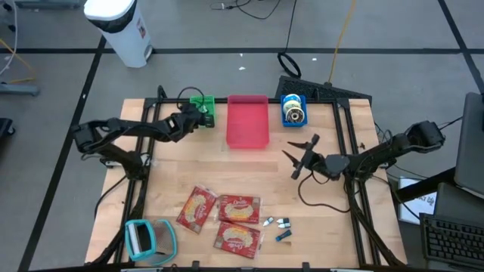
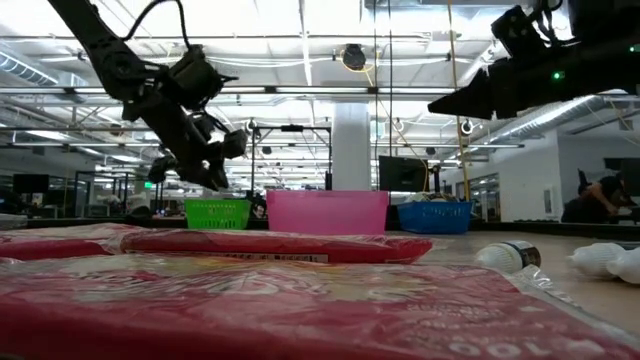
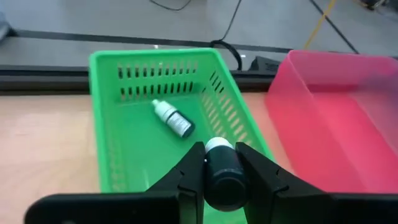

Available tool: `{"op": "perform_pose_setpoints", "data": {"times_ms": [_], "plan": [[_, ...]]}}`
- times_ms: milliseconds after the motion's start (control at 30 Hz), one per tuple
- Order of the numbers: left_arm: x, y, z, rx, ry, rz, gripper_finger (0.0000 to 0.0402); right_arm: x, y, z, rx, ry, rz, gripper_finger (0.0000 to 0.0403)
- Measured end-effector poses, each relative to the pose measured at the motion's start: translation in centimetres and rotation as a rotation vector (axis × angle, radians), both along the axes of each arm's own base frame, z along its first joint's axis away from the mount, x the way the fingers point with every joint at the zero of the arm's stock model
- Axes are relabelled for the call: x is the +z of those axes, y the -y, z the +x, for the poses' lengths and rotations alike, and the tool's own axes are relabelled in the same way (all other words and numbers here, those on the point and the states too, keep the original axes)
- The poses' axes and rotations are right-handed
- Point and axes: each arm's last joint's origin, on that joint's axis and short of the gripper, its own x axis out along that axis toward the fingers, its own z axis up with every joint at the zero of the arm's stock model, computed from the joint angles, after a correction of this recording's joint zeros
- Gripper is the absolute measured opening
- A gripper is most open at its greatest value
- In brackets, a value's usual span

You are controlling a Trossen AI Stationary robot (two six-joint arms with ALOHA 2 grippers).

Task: Pick & Place Food Item
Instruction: Put the green food coloring bottle into the green bin, then put the blue food coloring bottle into the green bin

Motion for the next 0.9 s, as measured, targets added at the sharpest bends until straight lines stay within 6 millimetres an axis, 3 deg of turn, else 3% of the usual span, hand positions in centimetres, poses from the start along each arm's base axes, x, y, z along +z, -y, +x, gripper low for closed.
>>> {"op": "perform_pose_setpoints", "data": {"times_ms": [200,567,733,900], "plan": [[-1.8,-0.8,0.0,0.018,-0.035,-0.059,0.0097,0.1,0.2,0.1,0.032,0.017,0.016,0.0160],[-1.6,-1.3,-0.4,0.011,-0.040,-0.062,0.0182,0.1,0.1,0.1,0.052,0.028,0.039,0.0165],[-1.0,-1.2,-0.1,-0.110,0.049,-0.115,0.0222,0.0,-0.9,0.2,0.236,0.013,0.041,0.0166],[1.1,0.5,0.7,-0.275,0.126,-0.078,0.0227,-0.3,-3.6,-0.3,0.477,-0.013,0.099,0.0165]]}}
